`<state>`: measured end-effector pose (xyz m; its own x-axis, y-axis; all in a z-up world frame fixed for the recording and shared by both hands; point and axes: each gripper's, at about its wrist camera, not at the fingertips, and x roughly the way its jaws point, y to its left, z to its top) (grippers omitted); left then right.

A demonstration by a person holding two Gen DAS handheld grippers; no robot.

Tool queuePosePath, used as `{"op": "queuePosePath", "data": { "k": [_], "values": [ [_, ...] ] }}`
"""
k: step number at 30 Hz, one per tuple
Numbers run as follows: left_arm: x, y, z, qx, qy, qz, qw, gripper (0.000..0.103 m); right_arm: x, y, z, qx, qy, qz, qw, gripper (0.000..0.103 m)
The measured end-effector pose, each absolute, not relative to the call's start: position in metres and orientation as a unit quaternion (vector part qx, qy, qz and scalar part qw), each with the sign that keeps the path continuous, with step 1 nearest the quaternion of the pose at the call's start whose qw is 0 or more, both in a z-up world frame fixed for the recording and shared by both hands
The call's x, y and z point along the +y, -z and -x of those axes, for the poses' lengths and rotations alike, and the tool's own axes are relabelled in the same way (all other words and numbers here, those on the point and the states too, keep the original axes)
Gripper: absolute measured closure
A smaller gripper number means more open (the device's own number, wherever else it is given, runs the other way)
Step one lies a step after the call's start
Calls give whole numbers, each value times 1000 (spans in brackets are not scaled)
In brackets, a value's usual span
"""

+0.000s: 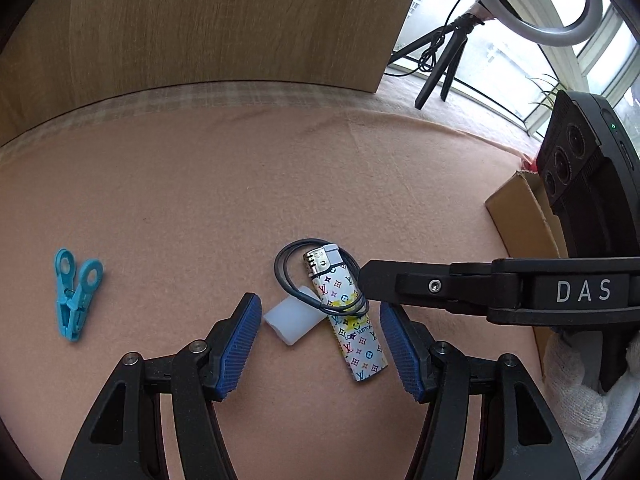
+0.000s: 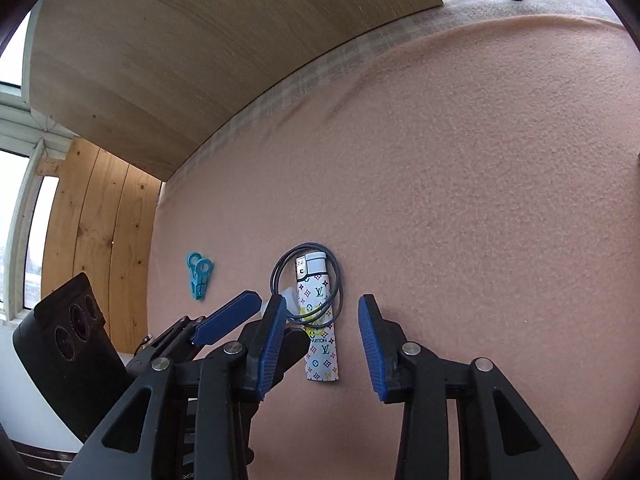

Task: Organize objects
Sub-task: 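Move both tools back over the table to the patterned lighter with cable, then close the right gripper on the patterned lighter and black cable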

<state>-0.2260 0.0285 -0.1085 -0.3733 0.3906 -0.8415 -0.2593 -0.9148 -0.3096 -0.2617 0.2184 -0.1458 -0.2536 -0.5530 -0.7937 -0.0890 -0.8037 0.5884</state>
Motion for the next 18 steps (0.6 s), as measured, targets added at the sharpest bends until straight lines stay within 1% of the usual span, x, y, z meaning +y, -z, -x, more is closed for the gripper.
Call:
{"op": "queuePosePath", "data": {
  "k": [2,5,6,7,13,17,18],
  "values": [
    [33,112,229,-56,-825,524,204,39,219,152,266,-283,734,-596,164,73],
    [37,113,229,-40,-827,518,213,48,219,160,270,-290,725,-601,169,77],
    [38,113,229,-39,-826,518,218,52,219,161,272,-292,723,-602,173,79],
    [40,113,229,-39,-826,518,220,53,219,162,273,-294,721,-603,176,81],
    [45,115,221,-46,-827,514,224,55,217,161,271,-280,721,-608,181,82],
    [55,111,205,-29,-831,506,230,55,218,161,261,-273,719,-612,186,84],
    [58,109,199,-29,-829,506,234,57,218,160,258,-272,718,-613,188,85]
  ]
}}
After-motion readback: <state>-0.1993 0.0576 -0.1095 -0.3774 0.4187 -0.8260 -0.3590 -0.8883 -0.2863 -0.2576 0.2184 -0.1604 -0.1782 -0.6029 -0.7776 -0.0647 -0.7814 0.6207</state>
